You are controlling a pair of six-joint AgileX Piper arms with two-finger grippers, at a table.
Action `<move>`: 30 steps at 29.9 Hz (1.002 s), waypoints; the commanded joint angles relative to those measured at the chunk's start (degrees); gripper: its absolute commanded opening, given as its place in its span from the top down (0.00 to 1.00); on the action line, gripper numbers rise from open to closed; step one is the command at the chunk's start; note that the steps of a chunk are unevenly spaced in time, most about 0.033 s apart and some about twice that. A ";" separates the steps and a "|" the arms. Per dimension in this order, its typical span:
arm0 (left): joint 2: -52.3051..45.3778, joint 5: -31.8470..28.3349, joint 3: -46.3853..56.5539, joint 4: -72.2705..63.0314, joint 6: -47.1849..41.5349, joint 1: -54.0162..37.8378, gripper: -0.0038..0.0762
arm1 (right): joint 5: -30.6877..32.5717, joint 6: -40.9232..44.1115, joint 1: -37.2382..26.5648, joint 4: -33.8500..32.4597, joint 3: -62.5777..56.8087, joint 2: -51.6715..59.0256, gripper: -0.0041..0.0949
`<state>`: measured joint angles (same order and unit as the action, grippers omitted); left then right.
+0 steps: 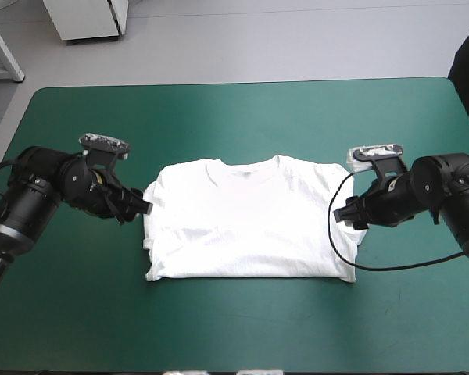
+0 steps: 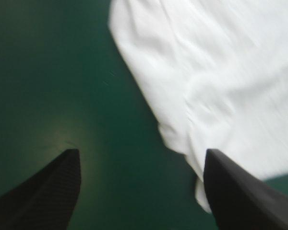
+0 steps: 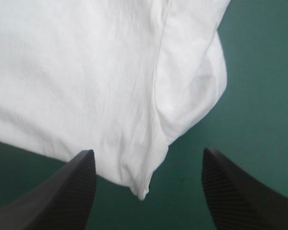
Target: Fold the cloth
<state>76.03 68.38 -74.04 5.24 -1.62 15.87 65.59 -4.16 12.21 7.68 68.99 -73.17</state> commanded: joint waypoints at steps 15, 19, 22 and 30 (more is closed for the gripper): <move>19.72 -9.77 -7.16 1.02 -1.97 -4.28 0.30 | -1.09 0.64 0.06 -2.00 8.51 -0.64 0.34; 21.67 -11.03 -7.16 -1.06 -1.33 -5.93 0.30 | -1.09 0.64 0.06 -2.04 8.51 -0.64 0.34; 23.75 -11.43 -7.16 -1.80 -1.33 -5.80 0.32 | -1.09 0.64 0.06 -2.14 8.51 -0.64 0.34; 28.41 -12.11 -7.16 -6.92 0.19 -5.80 0.44 | -0.37 1.05 0.06 -2.14 8.51 -0.64 0.35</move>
<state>106.22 56.97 -79.54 0.00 -1.50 10.04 66.24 -3.19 12.21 5.58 75.59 -75.21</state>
